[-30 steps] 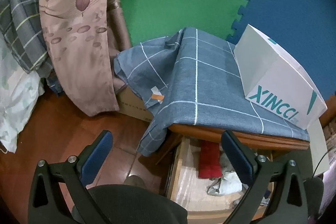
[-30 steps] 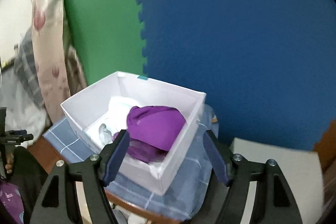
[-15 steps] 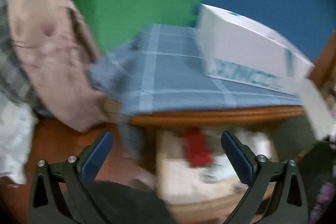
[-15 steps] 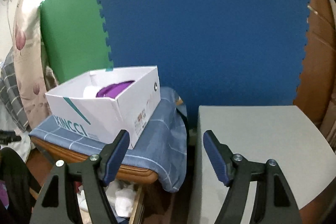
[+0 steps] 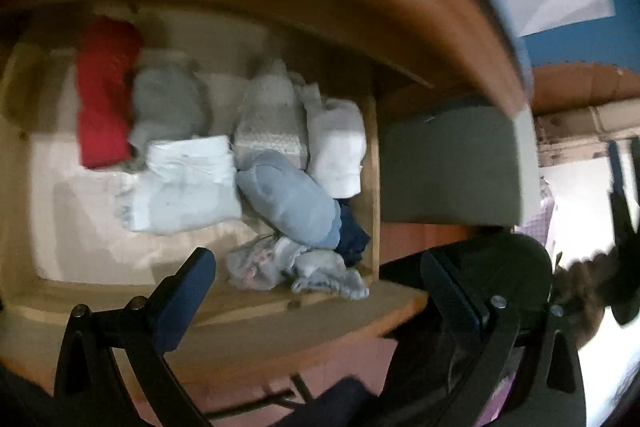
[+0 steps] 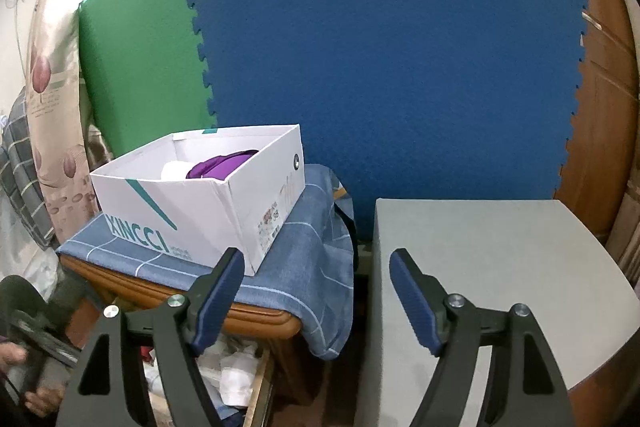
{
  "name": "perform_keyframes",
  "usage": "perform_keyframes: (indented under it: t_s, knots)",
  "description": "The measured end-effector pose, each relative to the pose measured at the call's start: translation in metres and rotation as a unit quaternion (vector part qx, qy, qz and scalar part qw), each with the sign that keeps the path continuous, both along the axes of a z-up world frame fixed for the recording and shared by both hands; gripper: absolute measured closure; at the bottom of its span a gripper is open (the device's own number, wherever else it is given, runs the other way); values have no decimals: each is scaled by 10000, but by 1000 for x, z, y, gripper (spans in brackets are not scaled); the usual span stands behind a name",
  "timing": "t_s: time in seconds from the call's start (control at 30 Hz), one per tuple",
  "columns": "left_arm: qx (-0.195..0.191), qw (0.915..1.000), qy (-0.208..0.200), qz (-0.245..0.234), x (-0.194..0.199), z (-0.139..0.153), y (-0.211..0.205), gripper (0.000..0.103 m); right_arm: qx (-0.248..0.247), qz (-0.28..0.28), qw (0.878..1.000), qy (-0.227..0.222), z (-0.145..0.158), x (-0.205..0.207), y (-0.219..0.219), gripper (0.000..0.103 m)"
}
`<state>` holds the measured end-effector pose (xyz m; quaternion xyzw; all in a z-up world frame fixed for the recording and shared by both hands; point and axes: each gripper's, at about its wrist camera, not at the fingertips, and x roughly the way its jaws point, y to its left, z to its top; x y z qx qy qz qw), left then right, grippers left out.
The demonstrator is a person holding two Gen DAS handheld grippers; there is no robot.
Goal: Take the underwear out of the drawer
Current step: 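Lower the left gripper into the drawer and grasp the grey rolled sock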
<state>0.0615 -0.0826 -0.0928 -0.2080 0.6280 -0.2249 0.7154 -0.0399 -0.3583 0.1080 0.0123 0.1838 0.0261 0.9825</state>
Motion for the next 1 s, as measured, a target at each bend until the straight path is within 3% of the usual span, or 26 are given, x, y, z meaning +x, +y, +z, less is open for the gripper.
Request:
perform_keyframes:
  t_s: [0.2, 0.33, 0.57, 0.7, 0.8, 1.0]
  knots:
    - [-9, 9984, 410, 380, 17, -23, -18, 4, 186, 4, 9998, -24, -3, -3, -9, 25]
    - [-125, 9954, 741, 589, 24, -38, -27, 20, 332, 0, 9994, 25, -7, -1, -16, 25]
    - [17, 9935, 740, 870, 15, -43, -38, 19, 574, -17, 9983, 113, -12, 1, -28, 25]
    - [-116, 9816, 1086, 1563, 6, -58, -21, 20, 822, -32, 9966, 93, -13, 1, -37, 25]
    - [-181, 9752, 1297, 1785, 3, -67, -16, 21, 944, -29, 9955, 82, -14, 0, -41, 25]
    - [-301, 9708, 1456, 1885, -4, -75, -21, 45, 1037, -31, 9945, 117, -15, 1, -45, 25]
